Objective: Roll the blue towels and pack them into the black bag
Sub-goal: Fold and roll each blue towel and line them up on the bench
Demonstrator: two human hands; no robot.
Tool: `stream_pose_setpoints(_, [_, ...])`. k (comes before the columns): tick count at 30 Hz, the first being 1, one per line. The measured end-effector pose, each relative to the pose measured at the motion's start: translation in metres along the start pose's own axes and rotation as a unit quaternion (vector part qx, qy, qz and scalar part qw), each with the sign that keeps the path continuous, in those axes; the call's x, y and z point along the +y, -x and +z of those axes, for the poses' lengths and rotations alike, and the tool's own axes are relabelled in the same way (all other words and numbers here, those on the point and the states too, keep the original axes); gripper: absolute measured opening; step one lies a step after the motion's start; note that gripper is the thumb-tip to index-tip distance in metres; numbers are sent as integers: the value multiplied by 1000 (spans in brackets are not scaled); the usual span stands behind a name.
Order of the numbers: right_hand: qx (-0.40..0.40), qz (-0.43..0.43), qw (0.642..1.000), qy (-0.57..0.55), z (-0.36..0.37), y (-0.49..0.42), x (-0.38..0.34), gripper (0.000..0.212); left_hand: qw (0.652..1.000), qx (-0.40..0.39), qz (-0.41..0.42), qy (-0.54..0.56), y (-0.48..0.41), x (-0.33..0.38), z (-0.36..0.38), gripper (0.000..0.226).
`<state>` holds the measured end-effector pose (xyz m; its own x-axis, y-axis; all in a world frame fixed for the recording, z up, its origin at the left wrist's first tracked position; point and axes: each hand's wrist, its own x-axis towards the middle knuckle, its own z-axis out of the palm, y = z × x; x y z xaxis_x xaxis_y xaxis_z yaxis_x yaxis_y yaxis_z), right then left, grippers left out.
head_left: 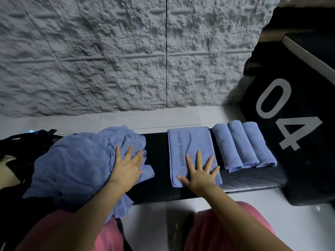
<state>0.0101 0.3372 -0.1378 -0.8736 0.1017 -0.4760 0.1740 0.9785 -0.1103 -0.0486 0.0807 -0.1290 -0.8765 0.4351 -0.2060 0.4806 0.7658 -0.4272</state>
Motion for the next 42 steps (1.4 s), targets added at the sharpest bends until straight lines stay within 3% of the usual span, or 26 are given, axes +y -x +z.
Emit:
stream_pose_setpoints(5, [-2,7,1000,-12,5,-4,-21,115,999,-8,-10,-35,1,-6,9,60])
stream_pose_setpoints(10, [5,-6,1000,-15,10,-6,-44,112,1000,-20,0,15,1,1,2,63])
stream_pose_setpoints(14, [-15,-32,999,24,6,-6,-40,98,987,103,56,109,5,20,-9,74])
stream_pose_setpoints(16, [-18,-66,996,62,-5,-1,-31,98,963,178,140,144,3,36,-15,57])
stream_pose_setpoints(18, [27,-118,983,136,-19,4,-20,93,941,208,195,184,2,53,-18,35])
stream_pose_setpoints(20, [72,-186,957,210,-28,9,-12,76,937,178,202,224,2,64,-17,28])
stream_pose_setpoints(25, [57,-196,938,279,-19,20,5,59,924,153,169,308,2,67,-18,28])
stream_pose_setpoints(28, [111,-166,953,227,-29,20,5,48,915,121,155,352,6,67,-20,27])
stream_pose_setpoints(29, [96,-148,965,193,-32,19,7,40,912,115,146,366,6,67,-19,28])
stream_pose_setpoints(32, [63,-57,996,-5,-35,11,27,28,902,102,117,404,4,69,-17,33])
stream_pose_setpoints(34, [51,-5,987,-151,-37,8,39,29,896,103,101,421,3,71,-17,28])
stream_pose_setpoints(36, [52,8,978,-201,-36,3,46,30,881,114,67,454,-1,72,-16,16])
stream_pose_setpoints(38, [51,24,974,-219,-34,-1,50,29,851,103,16,515,-5,71,-16,9])
stream_pose_setpoints(42, [60,58,963,-255,-29,-8,52,24,755,51,-89,647,-17,69,-15,5])
